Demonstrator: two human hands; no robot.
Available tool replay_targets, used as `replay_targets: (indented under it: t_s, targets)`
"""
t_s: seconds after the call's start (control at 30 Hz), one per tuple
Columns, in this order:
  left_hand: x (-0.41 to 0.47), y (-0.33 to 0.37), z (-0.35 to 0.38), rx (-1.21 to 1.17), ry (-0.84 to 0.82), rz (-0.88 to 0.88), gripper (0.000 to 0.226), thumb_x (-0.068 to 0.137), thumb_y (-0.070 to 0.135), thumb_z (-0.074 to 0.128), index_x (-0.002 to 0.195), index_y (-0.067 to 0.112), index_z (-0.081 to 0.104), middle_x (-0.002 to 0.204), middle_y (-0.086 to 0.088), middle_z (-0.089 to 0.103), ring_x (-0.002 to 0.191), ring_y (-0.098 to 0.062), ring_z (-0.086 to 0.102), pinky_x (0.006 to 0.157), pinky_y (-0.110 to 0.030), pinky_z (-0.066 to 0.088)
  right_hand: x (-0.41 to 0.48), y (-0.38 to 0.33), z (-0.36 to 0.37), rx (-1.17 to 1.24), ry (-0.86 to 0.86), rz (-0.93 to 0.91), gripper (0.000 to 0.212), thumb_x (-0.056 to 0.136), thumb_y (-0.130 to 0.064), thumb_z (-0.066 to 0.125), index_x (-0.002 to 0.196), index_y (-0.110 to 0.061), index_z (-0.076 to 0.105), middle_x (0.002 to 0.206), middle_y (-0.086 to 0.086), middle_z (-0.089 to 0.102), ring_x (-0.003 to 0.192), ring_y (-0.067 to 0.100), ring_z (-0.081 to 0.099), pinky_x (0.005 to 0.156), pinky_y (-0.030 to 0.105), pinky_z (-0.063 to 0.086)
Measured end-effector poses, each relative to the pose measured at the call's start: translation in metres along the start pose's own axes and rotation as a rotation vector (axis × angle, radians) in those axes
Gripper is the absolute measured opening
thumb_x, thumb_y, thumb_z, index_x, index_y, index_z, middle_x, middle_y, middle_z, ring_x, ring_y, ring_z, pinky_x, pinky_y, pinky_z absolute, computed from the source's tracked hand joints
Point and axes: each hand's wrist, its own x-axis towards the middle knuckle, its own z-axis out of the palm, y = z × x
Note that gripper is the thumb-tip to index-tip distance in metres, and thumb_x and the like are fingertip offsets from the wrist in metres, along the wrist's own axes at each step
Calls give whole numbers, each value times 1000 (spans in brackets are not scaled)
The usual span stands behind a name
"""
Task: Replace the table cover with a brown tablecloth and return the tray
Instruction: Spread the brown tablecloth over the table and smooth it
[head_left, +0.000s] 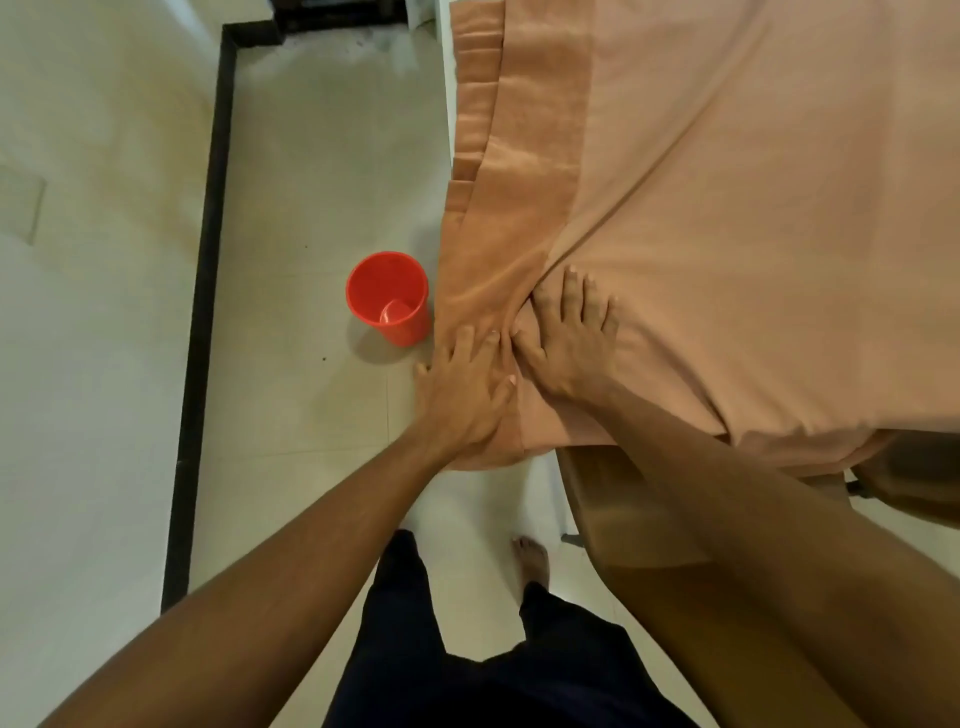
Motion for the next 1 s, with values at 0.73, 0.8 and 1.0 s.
replay_targets:
  t_s: [0.73, 0.8, 1.0]
  targets:
    - [259, -78, -131, -155, 19, 442, 39, 86, 32, 53, 118, 13, 65, 117, -7, 65, 110, -32, 58, 90, -42, 50, 190, -30, -64, 93, 265, 227, 52, 103, -52, 31, 137, -21, 53, 147, 8, 51, 132, 34, 46, 107, 46, 39]
    - [297, -74, -133, -150, -7, 469, 41, 85, 26, 55, 120, 6, 62, 119, -11, 62, 115, -33, 54, 93, -44, 48, 230, -22, -70, 97, 213, 257, 52, 103, -52, 33, 143, -22, 49, 154, 9, 44, 139, 34, 40, 111, 46, 36]
    - [405, -68, -131, -42, -80, 481, 72, 95, 39, 55, 155, 8, 28, 164, -14, 20, 152, -34, 11, 122, -49, 17, 329, -4, -66, 168, 107, 413, 65, 100, -65, 29, 155, -31, 27, 167, 8, 19, 152, 34, 18, 121, 54, 20]
